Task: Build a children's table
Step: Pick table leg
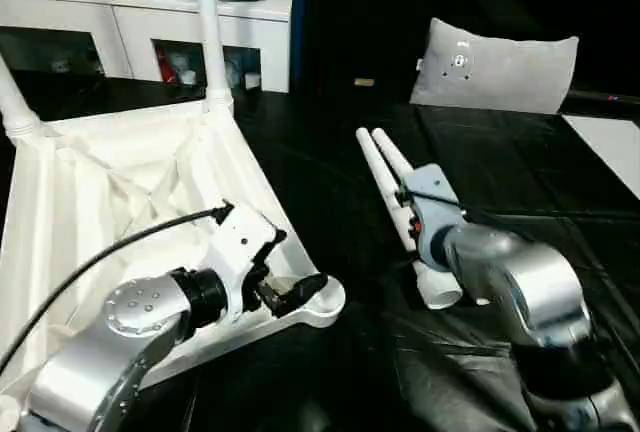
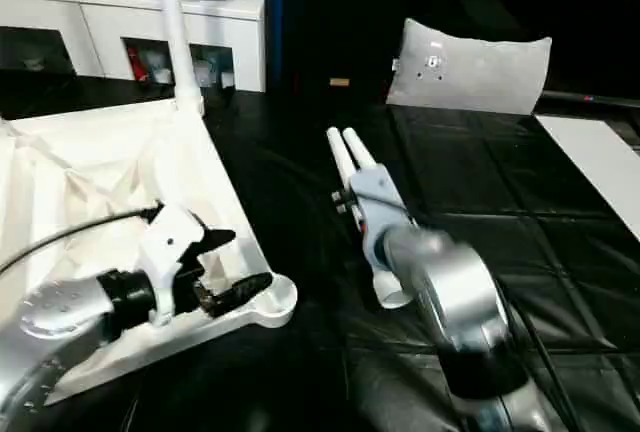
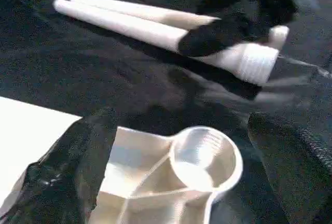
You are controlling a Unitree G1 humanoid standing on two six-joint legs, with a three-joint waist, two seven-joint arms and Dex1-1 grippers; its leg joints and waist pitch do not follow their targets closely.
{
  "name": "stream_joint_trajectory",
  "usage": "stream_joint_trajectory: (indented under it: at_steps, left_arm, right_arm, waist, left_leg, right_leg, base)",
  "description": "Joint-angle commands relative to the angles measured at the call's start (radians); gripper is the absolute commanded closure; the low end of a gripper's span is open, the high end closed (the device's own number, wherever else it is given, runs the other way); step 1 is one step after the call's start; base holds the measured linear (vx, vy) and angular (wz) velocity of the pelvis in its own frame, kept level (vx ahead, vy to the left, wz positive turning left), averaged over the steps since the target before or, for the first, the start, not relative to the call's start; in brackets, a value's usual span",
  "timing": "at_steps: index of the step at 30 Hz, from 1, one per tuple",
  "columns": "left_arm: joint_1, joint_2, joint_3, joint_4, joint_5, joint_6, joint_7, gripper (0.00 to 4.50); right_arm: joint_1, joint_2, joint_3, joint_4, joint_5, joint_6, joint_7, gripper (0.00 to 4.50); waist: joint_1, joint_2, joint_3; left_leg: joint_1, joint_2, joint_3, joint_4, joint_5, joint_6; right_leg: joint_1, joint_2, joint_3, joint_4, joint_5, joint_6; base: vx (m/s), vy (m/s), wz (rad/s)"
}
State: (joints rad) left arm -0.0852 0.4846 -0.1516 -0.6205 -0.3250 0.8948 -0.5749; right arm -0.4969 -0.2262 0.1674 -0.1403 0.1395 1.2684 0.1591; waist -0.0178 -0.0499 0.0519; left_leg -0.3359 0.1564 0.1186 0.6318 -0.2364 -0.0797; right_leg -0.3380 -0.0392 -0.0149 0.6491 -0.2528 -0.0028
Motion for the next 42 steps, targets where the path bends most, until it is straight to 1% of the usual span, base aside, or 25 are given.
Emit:
stream_joint_trajectory:
  at_steps: [1,2,3,4,5,6,8,10,12,13,14,16,17,19,22,24,29,30,31,33,35,36,37,39,42]
  left_arm:
    - [-0.013,0.006,0.012,-0.02,-0.017,0.019,-0.012,0.04]
    - [-0.015,0.015,0.012,-0.027,-0.026,0.028,-0.016,0.04]
    - [-0.015,0.018,0.011,-0.03,-0.03,0.031,-0.018,0.04]
    - [-0.016,0.025,0.01,-0.038,-0.042,0.04,-0.022,0.04]
    - [-0.016,0.025,0.01,-0.038,-0.042,0.04,-0.022,0.04]
    - [-0.017,0.027,0.009,-0.042,-0.048,0.044,-0.024,0.04]
    - [-0.019,0.029,0.007,-0.044,-0.05,0.048,-0.023,0.04]
    - [-0.02,0.032,0.003,-0.044,-0.051,0.051,-0.024,0.04]
    - [-0.021,0.036,0.0,-0.047,-0.053,0.056,-0.025,0.04]
    - [-0.021,0.036,0.0,-0.048,-0.054,0.056,-0.024,0.01]
    - [-0.02,0.037,0.0,-0.049,-0.055,0.057,-0.023,0.0]
    - [-0.019,0.041,0.0,-0.053,-0.059,0.06,-0.02,0.0]
    - [-0.016,0.044,0.001,-0.056,-0.063,0.064,-0.018,0.0]
    - [-0.014,0.048,0.0,-0.057,-0.061,0.064,-0.02,0.0]
    - [-0.013,0.05,-0.001,-0.055,-0.062,0.064,-0.019,0.0]
    - [-0.014,0.052,-0.004,-0.053,-0.064,0.062,-0.016,0.0]
    - [-0.015,0.052,-0.012,-0.052,-0.068,0.062,-0.014,0.0]
    - [-0.015,0.052,-0.012,-0.052,-0.068,0.062,-0.014,0.0]
    - [-0.016,0.051,-0.011,-0.053,-0.069,0.064,-0.014,0.0]
    - [-0.016,0.05,-0.01,-0.053,-0.073,0.064,-0.015,0.0]
    - [-0.016,0.054,-0.013,-0.05,-0.07,0.061,-0.016,0.0]
    - [-0.016,0.055,-0.014,-0.049,-0.069,0.061,-0.016,0.0]
    - [-0.016,0.055,-0.014,-0.049,-0.07,0.061,-0.016,0.0]
    - [-0.016,0.056,-0.015,-0.051,-0.072,0.061,-0.015,0.0]
    - [-0.016,0.059,-0.015,-0.051,-0.075,0.062,-0.013,0.0]
  right_arm:
    - [-0.027,-0.003,-0.015,0.041,-0.019,0.016,-0.009,0.0]
    - [-0.053,0.0,-0.027,0.091,-0.018,0.021,-0.01,0.0]
    - [-0.061,0.0,-0.029,0.107,-0.016,0.026,-0.007,0.0]
    - [-0.077,-0.005,-0.03,0.144,-0.015,0.031,-0.003,0.0]
    - [-0.077,-0.005,-0.03,0.144,-0.015,0.031,-0.003,0.0]
    - [-0.087,-0.006,-0.038,0.181,-0.017,0.02,-0.006,0.0]
    - [-0.099,-0.003,-0.051,0.222,-0.019,0.009,-0.011,0.0]
    - [-0.109,0.001,-0.064,0.254,-0.017,0.008,-0.013,0.0]
    - [-0.12,0.006,-0.078,0.29,-0.017,0.013,-0.015,0.0]
    - [-0.122,0.007,-0.083,0.295,-0.018,0.016,-0.017,0.17]
    - [-0.123,0.007,-0.084,0.297,-0.018,0.017,-0.017,0.28]
    - [-0.127,0.006,-0.086,0.304,-0.018,0.022,-0.018,0.37]
    - [-0.128,0.003,-0.091,0.297,-0.013,0.037,-0.016,0.59]
    - [-0.128,0.001,-0.099,0.287,-0.017,0.044,-0.023,0.59]
    - [-0.126,-0.002,-0.118,0.262,-0.017,0.057,-0.023,0.59]
    - [-0.123,-0.007,-0.134,0.241,-0.011,0.075,-0.019,0.59]
    - [-0.107,-0.025,-0.136,0.213,-0.013,0.1,-0.02,0.59]
    - [-0.107,-0.025,-0.136,0.213,-0.013,0.1,-0.02,0.59]
    - [-0.105,-0.032,-0.135,0.188,-0.011,0.117,-0.016,0.59]
    - [-0.101,-0.038,-0.138,0.154,-0.008,0.138,-0.011,0.59]
    - [-0.095,-0.042,-0.148,0.139,-0.005,0.153,-0.008,0.35]
    - [-0.094,-0.043,-0.15,0.138,-0.006,0.154,-0.008,0.35]
    - [-0.092,-0.046,-0.15,0.138,-0.004,0.157,-0.007,0.15]
    - [-0.088,-0.053,-0.144,0.137,-0.004,0.164,-0.005,0.06]
    - [-0.08,-0.057,-0.156,0.126,-0.01,0.179,-0.013,0.06]
  waist:
    - [0.005,0.013,-0.042]
    - [0.008,0.015,-0.05]
    - [0.009,0.014,-0.053]
    - [0.013,0.014,-0.055]
    - [0.017,0.015,-0.052]
    - [0.02,0.014,-0.051]
    - [0.026,0.013,-0.055]
    - [0.028,0.013,-0.053]
    - [0.029,0.013,-0.05]
    - [0.029,0.014,-0.049]
    - [0.029,0.014,-0.05]
    - [0.03,0.012,-0.049]
    - [0.03,0.012,-0.05]
    - [0.032,0.01,-0.051]
    - [0.032,0.013,-0.05]
    - [0.033,0.012,-0.052]
    - [0.038,0.014,-0.052]
    - [0.039,0.014,-0.051]
    - [0.04,0.011,-0.05]
    - [0.043,0.013,-0.049]
    - [0.043,0.014,-0.049]
    - [0.044,0.014,-0.049]
    - [0.046,0.014,-0.049]
    - [0.047,0.012,-0.049]
    - [0.049,0.013,-0.049]
  left_leg:
    - [-0.007,0.047,-0.007,-0.089,-0.132,-0.07]
    - [-0.008,0.048,-0.005,-0.085,-0.08,-0.072]
    - [-0.011,0.046,-0.003,-0.083,-0.051,-0.07]
    - [-0.016,0.046,-0.001,-0.081,-0.003,-0.067]
    - [-0.018,0.046,0.001,-0.082,0.012,-0.068]
    - [-0.017,0.046,0.003,-0.082,0.011,-0.068]
    - [-0.018,0.047,0.006,-0.081,0.015,-0.071]
    - [-0.021,0.047,0.008,-0.082,0.01,-0.075]
    - [-0.02,0.048,0.01,-0.085,-0.024,-0.08]
    - [-0.018,0.049,0.01,-0.086,-0.044,-0.083]
    - [-0.018,0.049,0.011,-0.086,-0.048,-0.084]
    - [-0.018,0.05,0.013,-0.087,-0.054,-0.083]
    - [-0.017,0.051,0.016,-0.087,-0.054,-0.083]
    - [-0.018,0.051,0.019,-0.087,-0.048,-0.08]
    - [-0.017,0.052,0.021,-0.088,-0.056,-0.083]
    - [-0.017,0.052,0.022,-0.087,-0.046,-0.084]
    - [-0.017,0.052,0.024,-0.087,-0.031,-0.085]
    - [-0.017,0.052,0.024,-0.087,-0.032,-0.085]
    - [-0.017,0.053,0.024,-0.088,-0.037,-0.084]
    - [-0.015,0.053,0.024,-0.089,-0.042,-0.085]
    - [-0.015,0.053,0.024,-0.09,-0.052,-0.089]
    - [-0.014,0.053,0.024,-0.09,-0.056,-0.09]
    - [-0.013,0.054,0.024,-0.09,-0.058,-0.091]
    - [-0.014,0.054,0.025,-0.09,-0.052,-0.092]
    - [-0.014,0.053,0.025,-0.09,-0.045,-0.094]
  right_leg:
    - [0.013,-0.078,0.044,-0.081,-0.16,-0.162]
    - [0.014,-0.076,0.043,-0.071,-0.071,-0.171]
    - [0.016,-0.073,0.042,-0.067,-0.02,-0.173]
    - [0.018,-0.071,0.042,-0.063,0.068,-0.178]
    - [0.018,-0.07,0.04,-0.061,0.102,-0.183]
    - [0.019,-0.07,0.041,-0.062,0.106,-0.184]
    - [0.02,-0.071,0.041,-0.06,0.117,-0.189]
    - [0.02,-0.071,0.042,-0.06,0.106,-0.187]
    - [0.016,-0.071,0.041,-0.064,0.064,-0.181]
    - [0.014,-0.072,0.041,-0.066,0.032,-0.178]
    - [0.014,-0.072,0.042,-0.066,0.025,-0.176]
    - [0.012,-0.072,0.042,-0.068,0.009,-0.171]
    - [0.011,-0.07,0.042,-0.068,0.005,-0.166]
    - [0.01,-0.07,0.043,-0.068,0.007,-0.16]
    - [0.007,-0.07,0.043,-0.07,-0.006,-0.157]
    - [0.008,-0.069,0.044,-0.068,0.009,-0.154]
    - [0.008,-0.068,0.043,-0.067,0.033,-0.157]
    - [0.008,-0.068,0.043,-0.068,0.031,-0.156]
    - [0.007,-0.067,0.044,-0.069,0.022,-0.154]
    - [0.007,-0.068,0.044,-0.07,0.008,-0.147]
    - [0.005,-0.068,0.045,-0.072,-0.01,-0.146]
    - [0.004,-0.067,0.045,-0.072,-0.015,-0.144]
    - [0.003,-0.068,0.045,-0.072,-0.018,-0.143]
    - [0.004,-0.068,0.045,-0.072,-0.013,-0.143]
    - [0.004,-0.067,0.045,-0.071,-0.003,-0.142]
  base:
    - [0.0,0.0,0.0]
    - [0.0,0.0,0.0]
    - [0.0,0.0,0.0]
    - [0.0,0.0,0.0]
    - [0.0,0.0,0.0]
    - [0.0,0.0,0.0]
    - [0.0,0.0,0.0]
    - [0.0,0.0,0.0]
    - [0.0,0.0,0.0]
    - [0.0,0.0,0.0]
    - [0.0,0.0,0.0]
    - [0.0,0.0,0.0]
    - [0.0,0.0,0.0]
    - [0.0,0.0,0.0]
    - [0.0,0.0,0.0]
    - [0.0,0.0,0.0]
    - [0.0,0.0,0.0]
    - [0.0,0.0,0.0]
    - [0.0,0.0,0.0]
    - [0.0,0.0,0.0]
    - [0.0,0.0,0.0]
    - [0.0,0.0,0.0]
    - [0.0,0.0,0.0]
    - [0.0,0.0,0.0]
    - [0.0,0.0,0.0]
